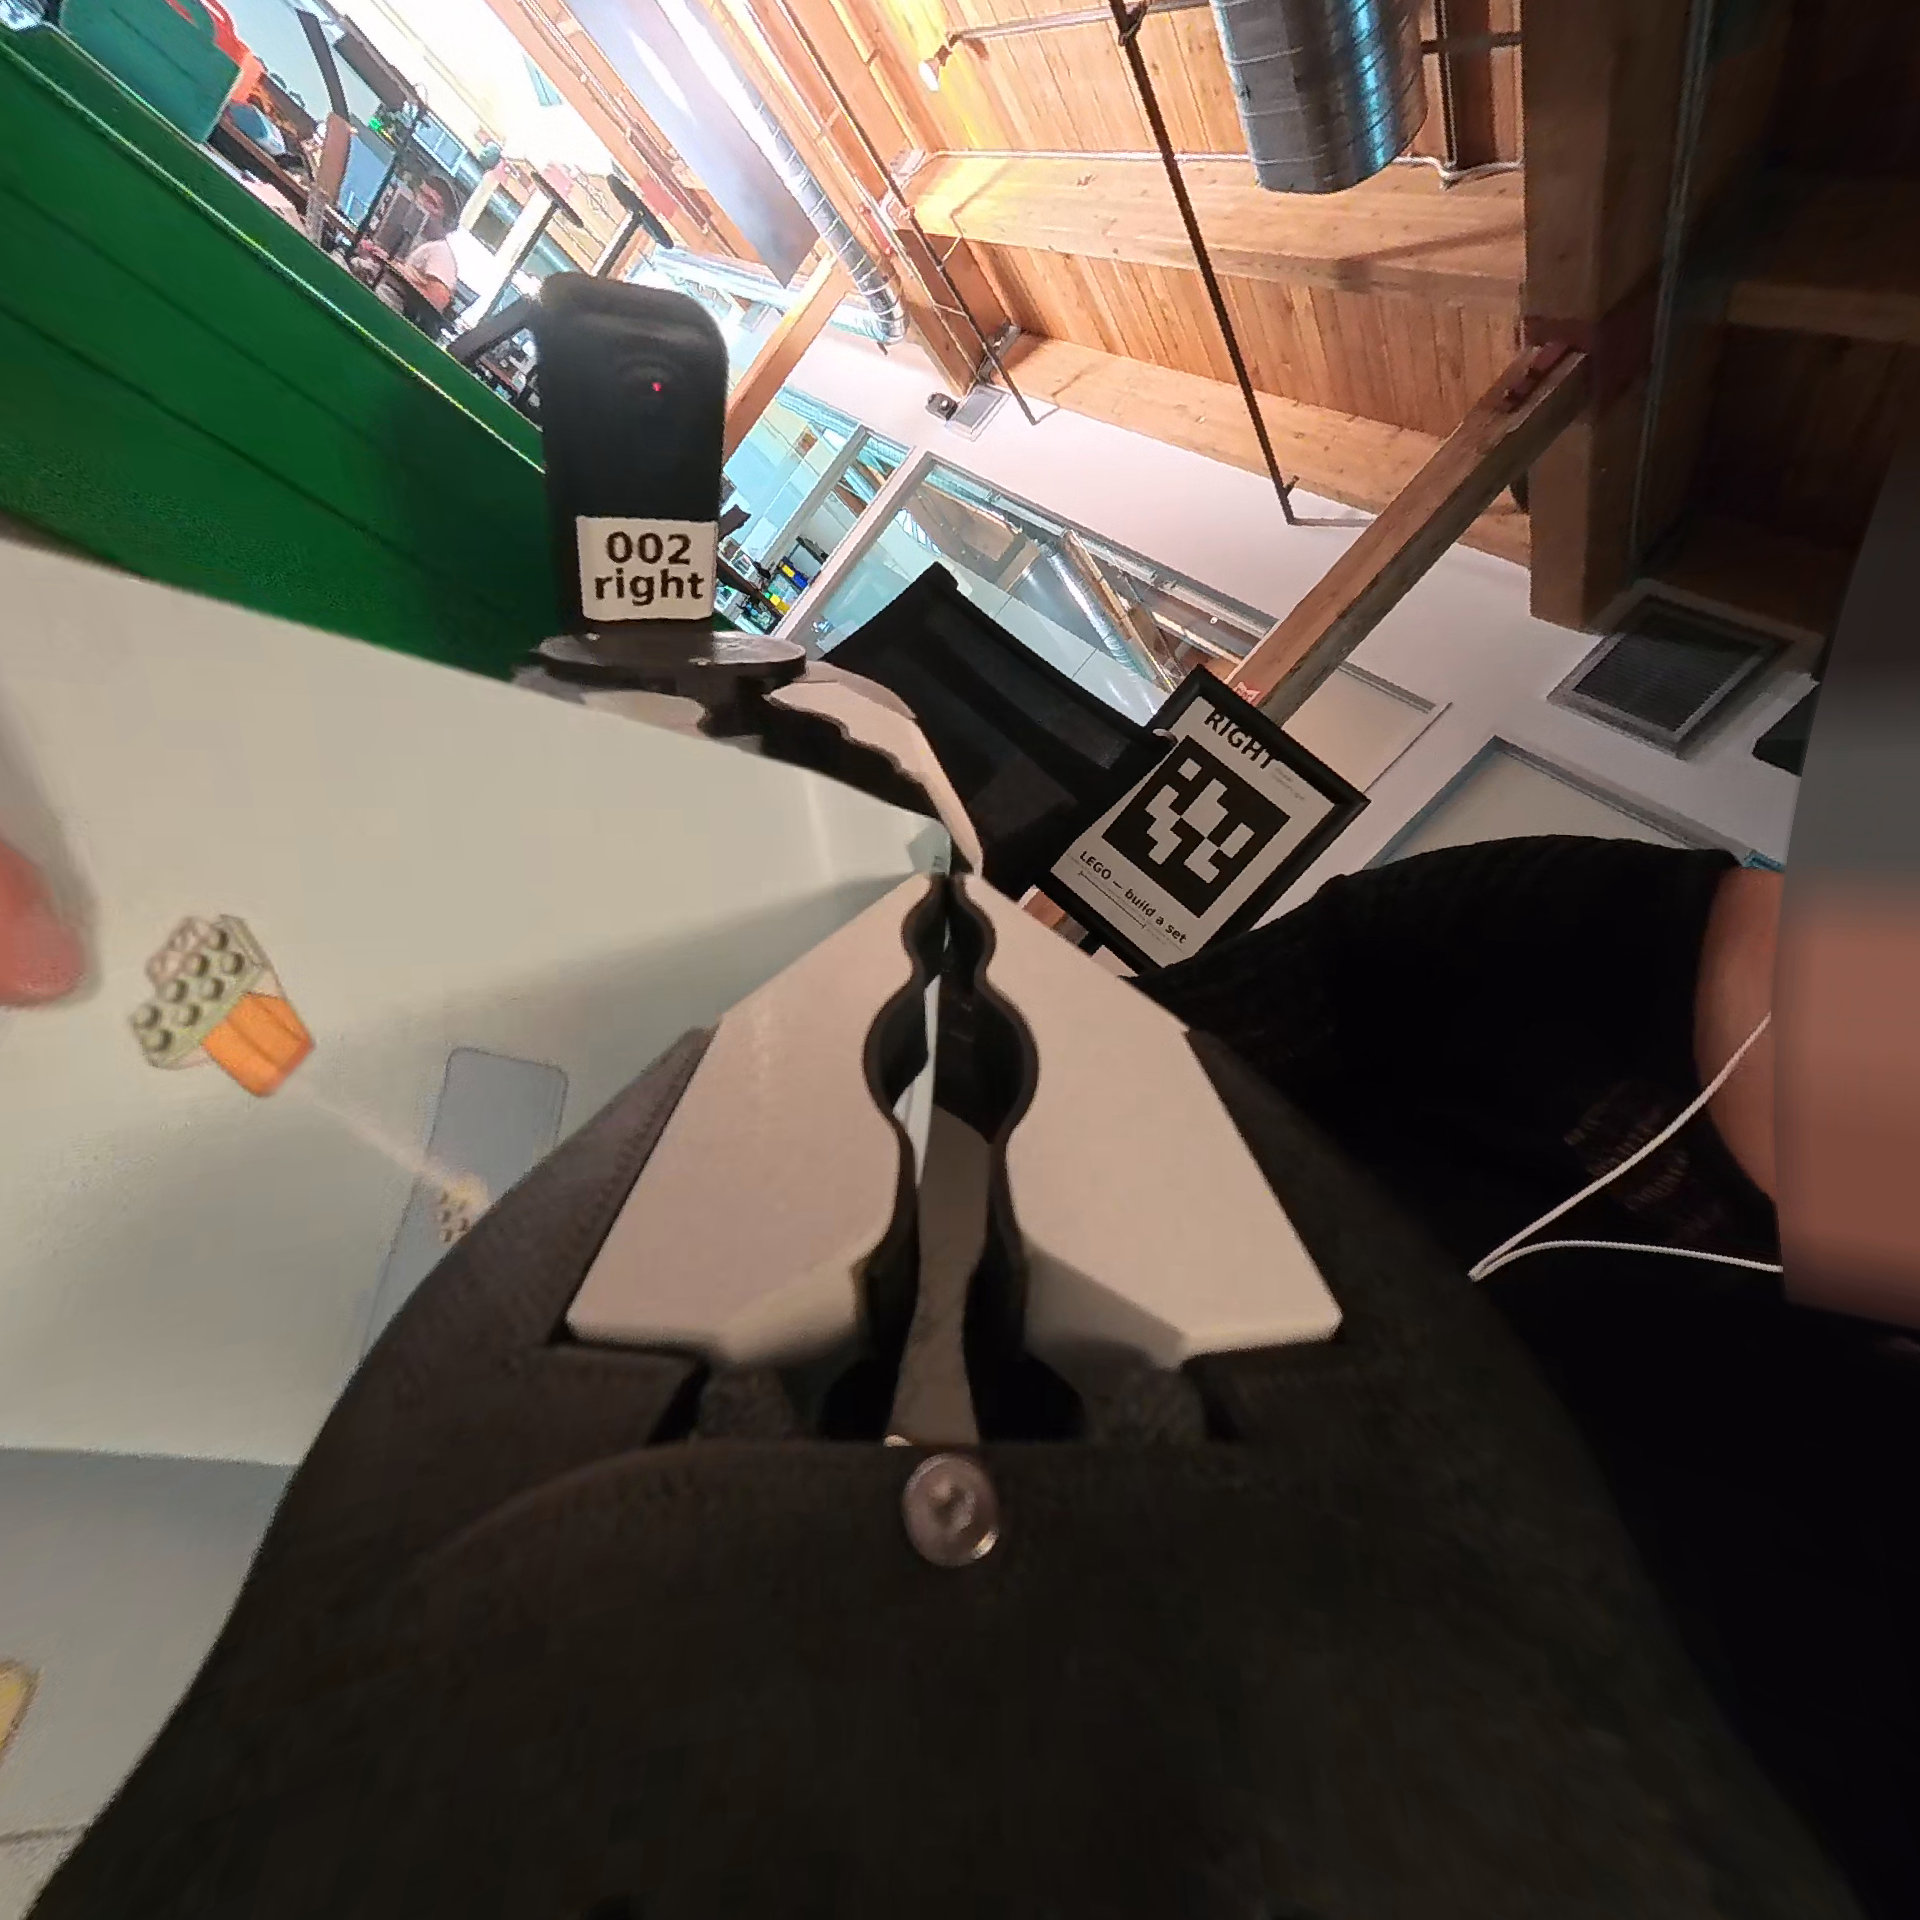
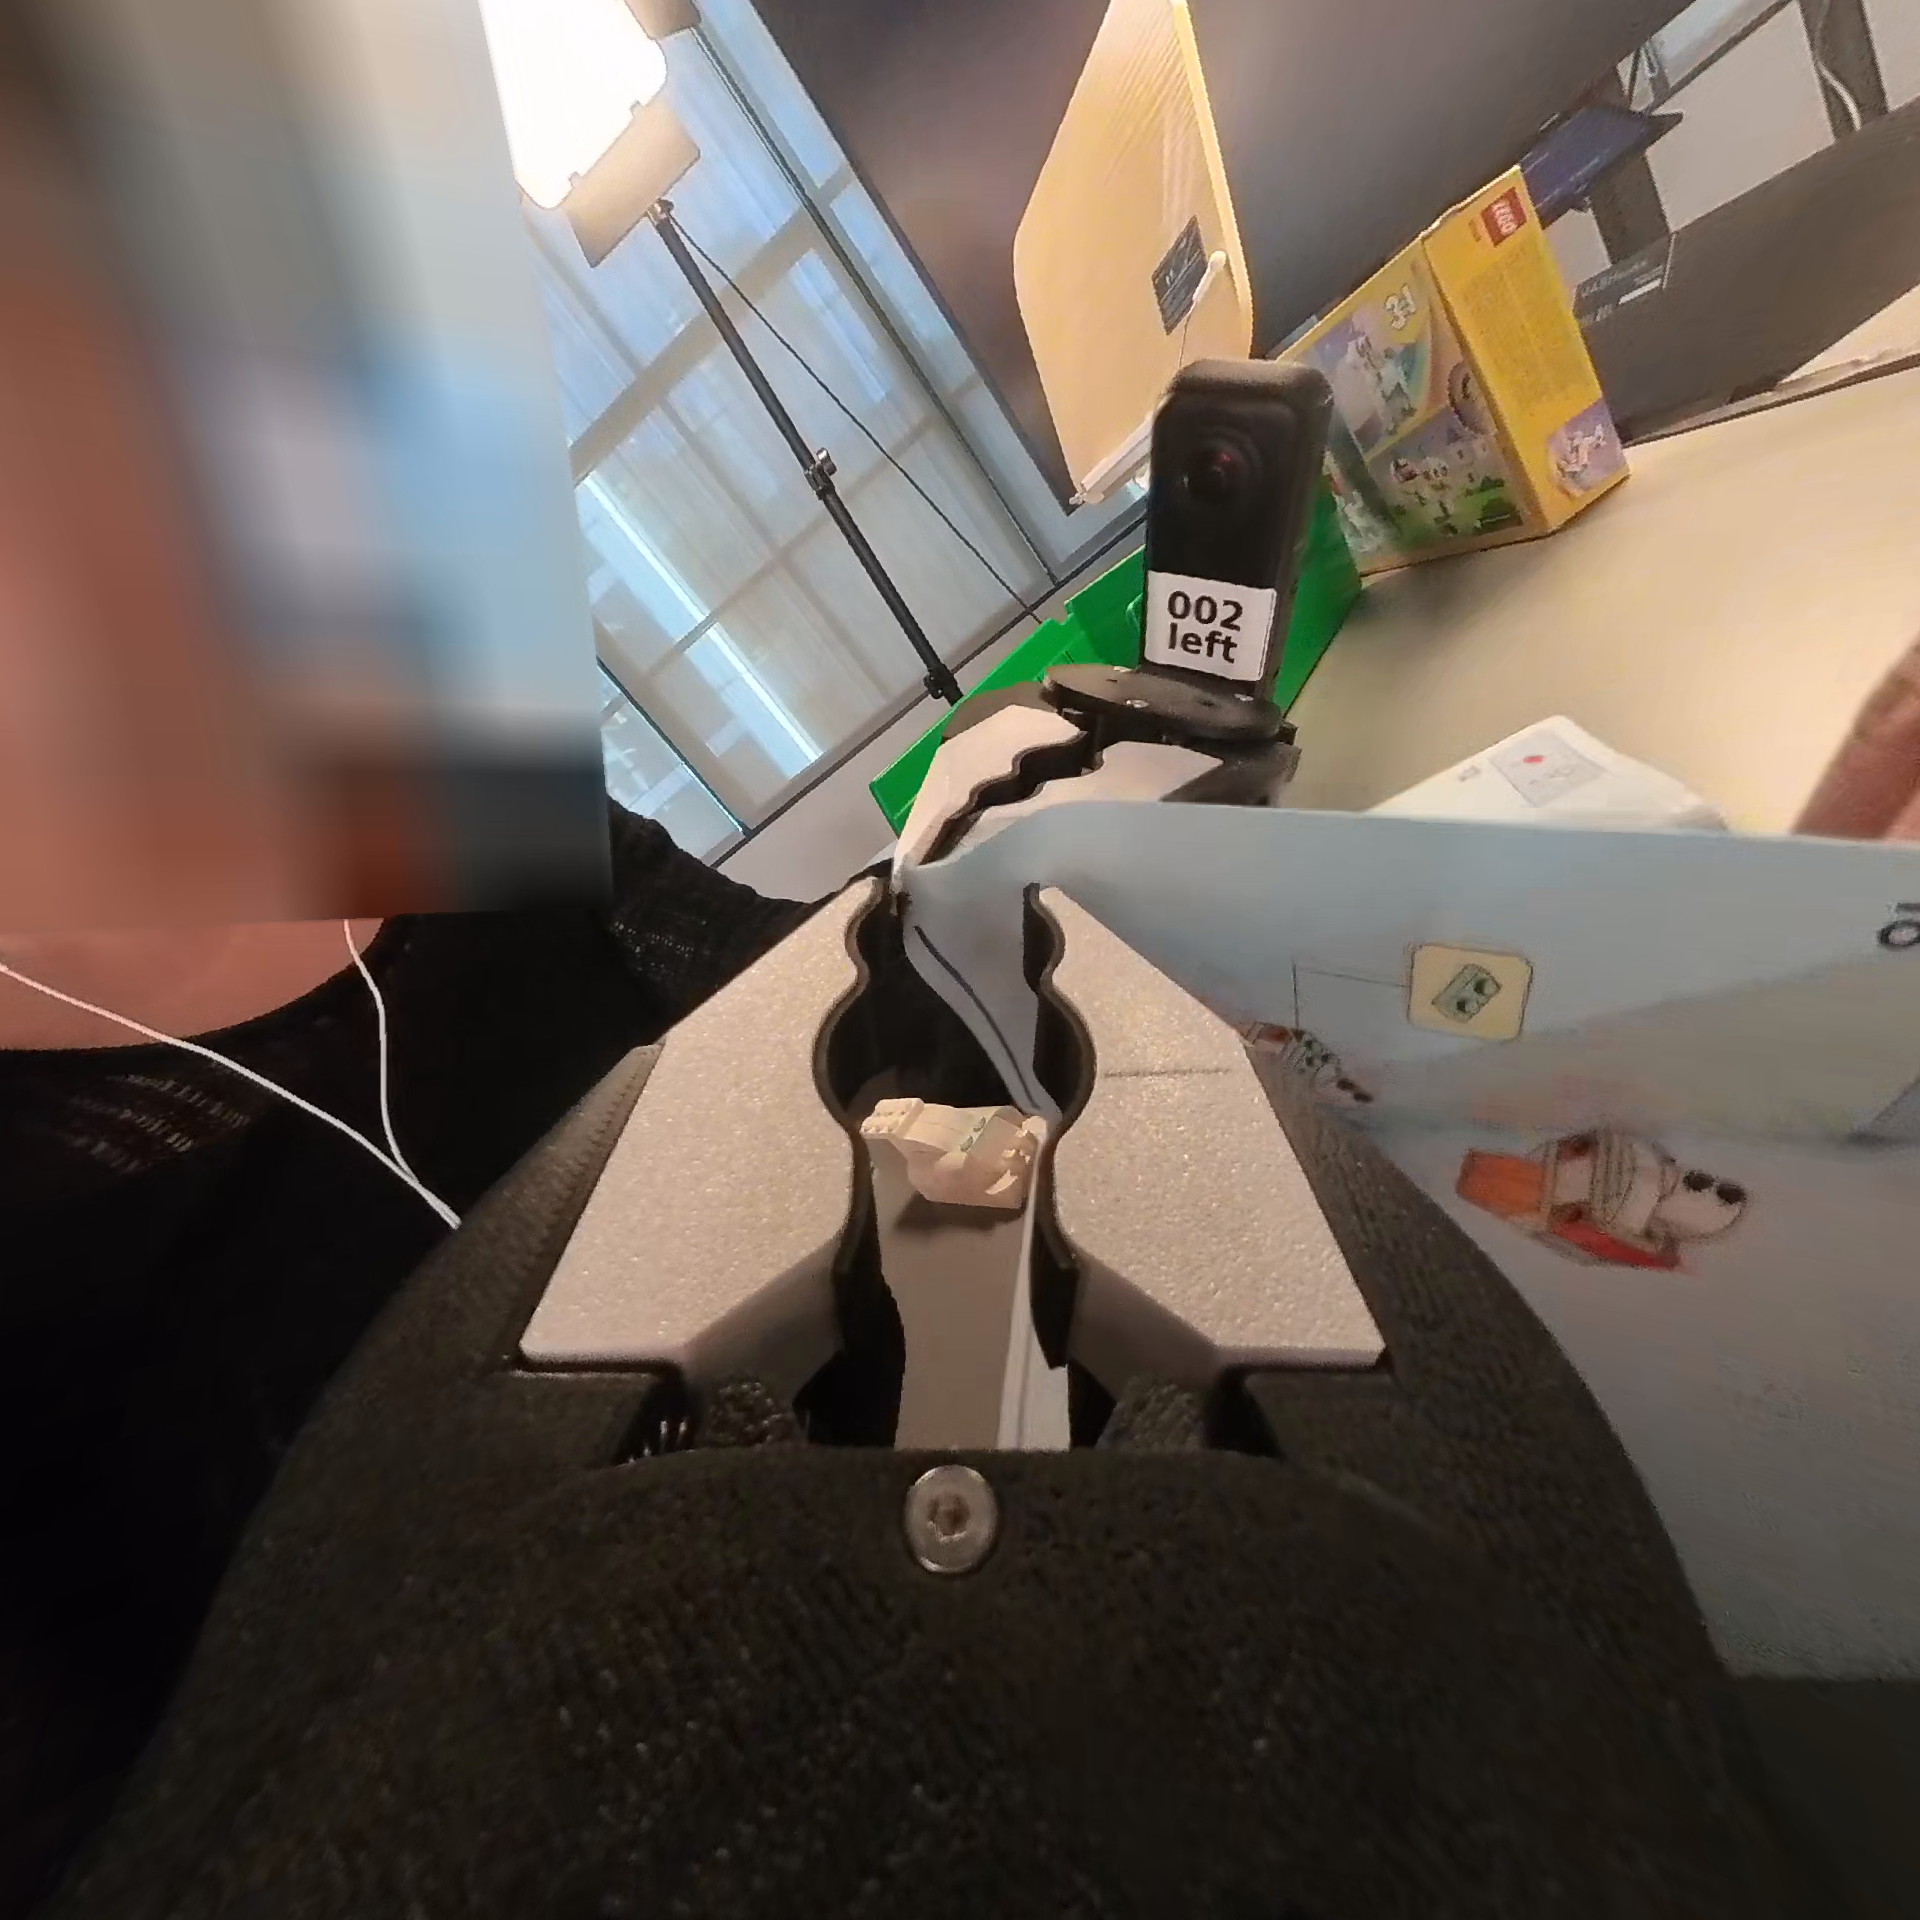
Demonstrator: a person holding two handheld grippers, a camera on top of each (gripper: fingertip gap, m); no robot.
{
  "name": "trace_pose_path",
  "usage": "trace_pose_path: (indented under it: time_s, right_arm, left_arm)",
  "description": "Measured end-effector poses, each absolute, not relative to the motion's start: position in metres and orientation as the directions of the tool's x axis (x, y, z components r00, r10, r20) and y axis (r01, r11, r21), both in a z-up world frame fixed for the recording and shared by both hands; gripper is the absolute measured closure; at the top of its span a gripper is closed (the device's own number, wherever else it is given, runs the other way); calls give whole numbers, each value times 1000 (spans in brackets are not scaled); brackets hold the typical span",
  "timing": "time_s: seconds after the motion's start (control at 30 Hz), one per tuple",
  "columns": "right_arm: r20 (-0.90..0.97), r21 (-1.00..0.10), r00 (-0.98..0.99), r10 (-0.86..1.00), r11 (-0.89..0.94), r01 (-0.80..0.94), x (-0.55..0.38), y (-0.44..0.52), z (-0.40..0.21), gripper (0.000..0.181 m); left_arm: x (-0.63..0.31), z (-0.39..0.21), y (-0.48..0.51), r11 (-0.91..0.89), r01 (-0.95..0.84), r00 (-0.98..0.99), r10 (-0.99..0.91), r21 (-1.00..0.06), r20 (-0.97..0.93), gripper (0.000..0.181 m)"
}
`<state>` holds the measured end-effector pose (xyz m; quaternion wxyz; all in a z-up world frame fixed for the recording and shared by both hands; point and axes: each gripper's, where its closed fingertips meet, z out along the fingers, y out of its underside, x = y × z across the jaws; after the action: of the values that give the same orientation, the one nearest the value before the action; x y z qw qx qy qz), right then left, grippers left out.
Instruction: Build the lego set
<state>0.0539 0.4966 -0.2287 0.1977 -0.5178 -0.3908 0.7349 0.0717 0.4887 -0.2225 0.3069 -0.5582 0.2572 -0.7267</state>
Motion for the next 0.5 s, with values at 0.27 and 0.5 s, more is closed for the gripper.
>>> trace_pose_path:
  time_s: [0.27, 0.5]
  right_arm:
    - [-605, -783, -371, 705, -611, 116, 54, 498, -231, 158]
    - [-594, -796, -330, 734, -595, 109, 60, 504, -231, 159]
  left_arm:
    - [71, -223, 490, -678, 163, -179, -735, -717, 654, 181]
    - [71, -224, 493, -667, 175, -157, -745, -724, 649, 181]
